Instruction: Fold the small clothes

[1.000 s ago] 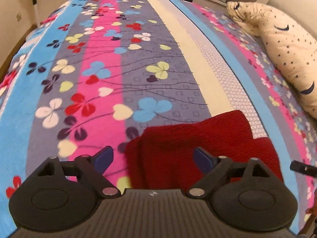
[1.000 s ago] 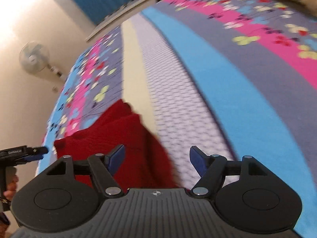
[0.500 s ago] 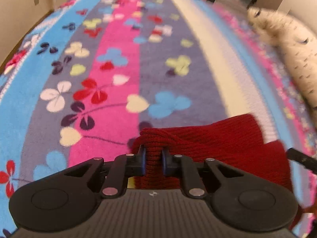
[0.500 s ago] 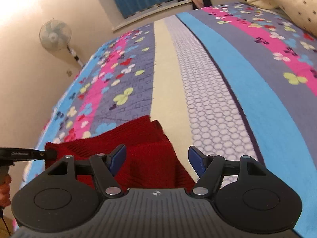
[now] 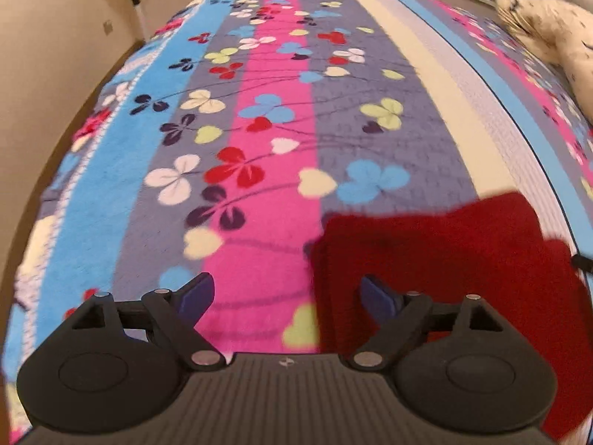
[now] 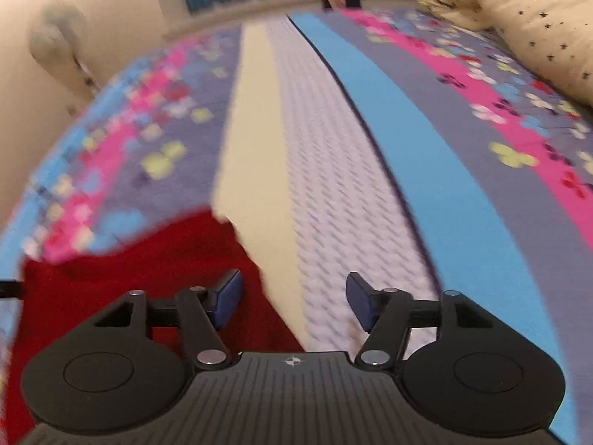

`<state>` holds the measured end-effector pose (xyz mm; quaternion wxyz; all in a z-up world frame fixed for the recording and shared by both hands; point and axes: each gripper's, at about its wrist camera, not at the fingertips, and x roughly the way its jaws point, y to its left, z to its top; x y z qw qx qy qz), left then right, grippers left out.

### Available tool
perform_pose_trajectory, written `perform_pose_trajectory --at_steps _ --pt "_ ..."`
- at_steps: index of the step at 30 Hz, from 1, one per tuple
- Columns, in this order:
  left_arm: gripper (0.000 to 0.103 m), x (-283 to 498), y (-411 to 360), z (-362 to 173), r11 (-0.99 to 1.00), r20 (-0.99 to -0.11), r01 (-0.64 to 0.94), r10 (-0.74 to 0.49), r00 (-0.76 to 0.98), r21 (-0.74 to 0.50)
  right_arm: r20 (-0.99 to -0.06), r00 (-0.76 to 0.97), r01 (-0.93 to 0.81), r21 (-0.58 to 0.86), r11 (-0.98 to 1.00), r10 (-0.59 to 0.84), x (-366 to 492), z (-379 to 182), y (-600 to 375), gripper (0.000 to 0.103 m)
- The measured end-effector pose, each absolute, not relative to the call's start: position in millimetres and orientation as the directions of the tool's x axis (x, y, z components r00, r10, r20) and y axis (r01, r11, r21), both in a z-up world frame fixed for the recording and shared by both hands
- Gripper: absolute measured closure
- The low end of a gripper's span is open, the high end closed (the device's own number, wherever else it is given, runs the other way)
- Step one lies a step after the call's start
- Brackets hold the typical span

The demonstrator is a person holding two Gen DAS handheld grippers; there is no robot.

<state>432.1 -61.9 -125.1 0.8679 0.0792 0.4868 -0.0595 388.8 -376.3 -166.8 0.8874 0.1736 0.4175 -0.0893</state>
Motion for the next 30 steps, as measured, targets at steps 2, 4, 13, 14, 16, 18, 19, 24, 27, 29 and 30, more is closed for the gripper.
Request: perform_pose_trajectory --at_steps 2,4,13,14,16,18,19,24,27,29,30 --pt "0.007 393.6 -60.3 -109.3 0.972 -0.837 0.212 -0.03 0.547 0.103 -0.742 0.67 0.311 0.265 0.913 -0.013 352.9 -145.1 -374.8 0.033" --pt "0.0 347.0 -57.8 -94.3 0.97 -0.816 0.224 -0.049 0.576 0.1 -0.706 0.708 0.285 0.263 0.922 -0.017 302.6 -119.0 -364.8 0.014" --pt "0.0 175.3 -64.3 -69.2 0.982 -0.876 0.173 -0.143 0.461 -0.069 -0.689 0.717 0.261 0.121 0.958 -0.108 134.1 -60.5 -299.1 0.005" --pt "0.0 165.8 -65.1 -67.3 0.982 -0.877 0.177 -0.142 0.459 -0.067 -0.688 0.717 0.249 0.108 0.963 -0.108 124.1 -58.3 -292.4 0.005" --pt "0.0 144.8 -67.7 -62.5 0.982 -0.874 0.184 -0.117 0.471 -0.032 -0.688 0.716 0.232 0.069 0.97 -0.122 104.5 -53.5 -280.9 0.005" --pt "0.0 127.1 -70.1 -56.8 0.982 -0.869 0.19 -0.094 0.486 0.0 -0.684 0.719 0.225 0.062 0.972 -0.123 89.1 -48.2 -271.2 0.005" --pt "0.0 119.4 -70.3 -53.1 0.981 -0.865 0.194 -0.092 0.494 0.006 -0.684 0.719 0.229 0.068 0.971 -0.121 81.6 -45.6 -268.7 0.005" --pt "0.0 91.6 -75.7 -38.3 0.974 -0.842 0.226 -0.092 0.532 0.036 -0.671 0.734 0.228 0.093 0.969 -0.108 56.5 -33.7 -262.3 0.005" --pt "0.0 84.3 -76.5 -33.5 0.972 -0.834 0.231 -0.093 0.543 0.042 -0.659 0.743 0.218 0.075 0.973 -0.116 48.1 -29.3 -258.5 0.005" --pt "0.0 81.6 -75.3 -32.0 0.973 -0.835 0.23 -0.096 0.542 0.037 -0.656 0.746 0.217 0.08 0.973 -0.113 45.3 -27.2 -258.0 0.005" --pt "0.0 80.0 -75.2 -31.6 0.973 -0.834 0.228 -0.095 0.543 0.038 -0.656 0.746 0.218 0.082 0.973 -0.112 44.4 -26.5 -257.7 0.005"
